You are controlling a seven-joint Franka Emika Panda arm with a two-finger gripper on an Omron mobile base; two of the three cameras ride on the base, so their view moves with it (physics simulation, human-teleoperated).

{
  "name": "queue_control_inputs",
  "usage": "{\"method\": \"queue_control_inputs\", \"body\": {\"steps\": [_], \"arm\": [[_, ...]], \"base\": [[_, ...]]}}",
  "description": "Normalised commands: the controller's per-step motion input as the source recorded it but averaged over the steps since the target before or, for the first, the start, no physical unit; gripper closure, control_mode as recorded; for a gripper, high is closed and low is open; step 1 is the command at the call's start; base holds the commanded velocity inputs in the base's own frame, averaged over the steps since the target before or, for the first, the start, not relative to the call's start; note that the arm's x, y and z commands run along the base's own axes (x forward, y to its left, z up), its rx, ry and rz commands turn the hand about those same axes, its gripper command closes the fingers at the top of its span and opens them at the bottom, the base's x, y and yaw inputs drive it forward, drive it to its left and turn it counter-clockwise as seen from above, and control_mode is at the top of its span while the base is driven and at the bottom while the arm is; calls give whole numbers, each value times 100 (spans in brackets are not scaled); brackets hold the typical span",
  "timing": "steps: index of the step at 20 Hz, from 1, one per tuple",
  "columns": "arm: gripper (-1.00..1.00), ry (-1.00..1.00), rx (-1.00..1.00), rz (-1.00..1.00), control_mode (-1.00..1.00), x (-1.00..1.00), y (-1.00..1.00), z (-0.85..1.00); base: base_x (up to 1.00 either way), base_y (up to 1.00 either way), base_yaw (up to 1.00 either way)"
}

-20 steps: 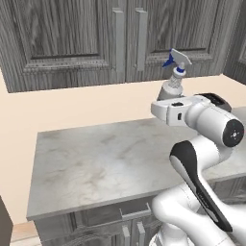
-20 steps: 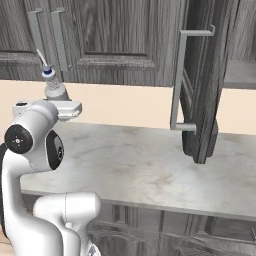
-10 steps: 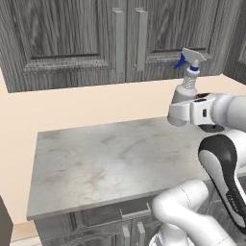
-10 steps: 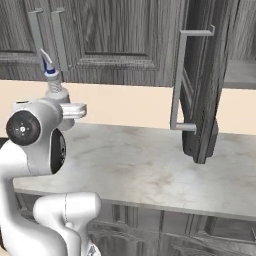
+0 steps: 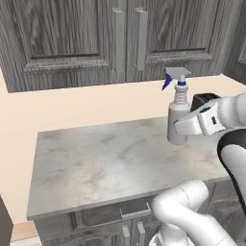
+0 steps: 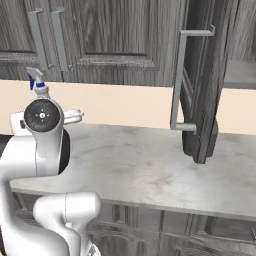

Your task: Move the cutting board and knife to the sink. Then move spray from the cabinet to the counter.

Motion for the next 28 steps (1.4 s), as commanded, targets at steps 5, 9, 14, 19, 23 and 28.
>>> {"method": "queue_control_inputs", "body": {"steps": [5,9,14,19,23,28], "arm": [[100,1,-18,9,-100,-2,90,-73],[100,11,-10,5,-100,3,78,-57],[100,20,-6,5,-100,23,55,-47],[100,14,0,8,-100,40,4,-8],[100,12,5,17,-100,48,-35,-7],[100,3,5,16,-100,28,-31,-14]], "base": [[0,0,0],[0,0,0],[0,0,0],[0,0,0],[0,0,0],[0,0,0]]}}
